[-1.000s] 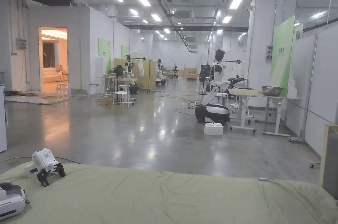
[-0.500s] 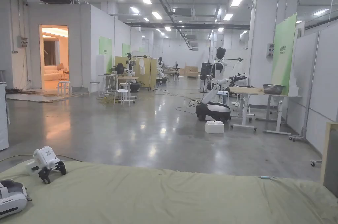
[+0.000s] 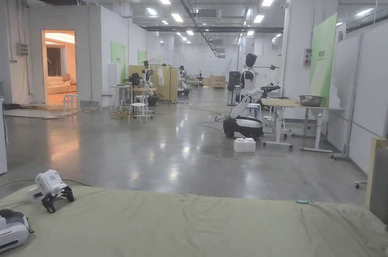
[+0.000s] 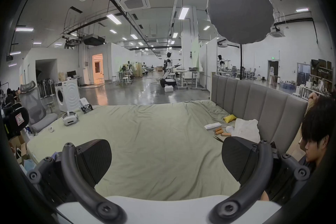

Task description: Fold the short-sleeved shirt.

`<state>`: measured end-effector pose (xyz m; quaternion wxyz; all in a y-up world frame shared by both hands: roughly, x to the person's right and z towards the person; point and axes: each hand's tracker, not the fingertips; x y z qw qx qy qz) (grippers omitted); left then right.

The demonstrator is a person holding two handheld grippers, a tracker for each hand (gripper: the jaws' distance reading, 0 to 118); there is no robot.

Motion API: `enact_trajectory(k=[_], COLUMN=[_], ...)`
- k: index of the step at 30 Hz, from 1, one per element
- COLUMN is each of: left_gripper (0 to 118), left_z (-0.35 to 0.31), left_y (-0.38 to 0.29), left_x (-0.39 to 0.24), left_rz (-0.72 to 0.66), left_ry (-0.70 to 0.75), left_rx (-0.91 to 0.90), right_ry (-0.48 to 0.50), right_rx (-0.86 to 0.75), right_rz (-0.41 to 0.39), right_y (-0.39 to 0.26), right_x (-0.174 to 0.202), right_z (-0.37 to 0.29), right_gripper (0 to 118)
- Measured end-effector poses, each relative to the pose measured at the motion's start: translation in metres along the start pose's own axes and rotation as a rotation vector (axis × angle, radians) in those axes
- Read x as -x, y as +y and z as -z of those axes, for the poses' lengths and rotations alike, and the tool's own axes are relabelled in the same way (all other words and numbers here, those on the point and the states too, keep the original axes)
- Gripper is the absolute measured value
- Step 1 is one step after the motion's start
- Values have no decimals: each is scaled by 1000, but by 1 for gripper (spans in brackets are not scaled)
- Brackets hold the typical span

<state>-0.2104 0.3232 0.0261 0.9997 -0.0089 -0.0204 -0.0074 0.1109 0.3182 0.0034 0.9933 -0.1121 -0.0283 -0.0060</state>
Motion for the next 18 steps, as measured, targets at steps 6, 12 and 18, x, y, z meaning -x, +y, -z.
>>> enact_trajectory(k=[6, 12, 18], left_gripper=[118, 118, 118], left_z=[6, 45, 155], left_y=[-1, -21, -120], left_x=[0, -4, -17], left_rz=[-11, -38, -98], left_ry=[-8, -18, -22], left_rx=[-6, 76, 306], right_ry=[-43, -204, 136], right_rx=[7, 76, 132], right_rz=[73, 91, 103], right_y=[4, -21, -94], right_x=[-6, -1, -18], right_z=[17, 66, 170], right_gripper=[118, 118, 116])
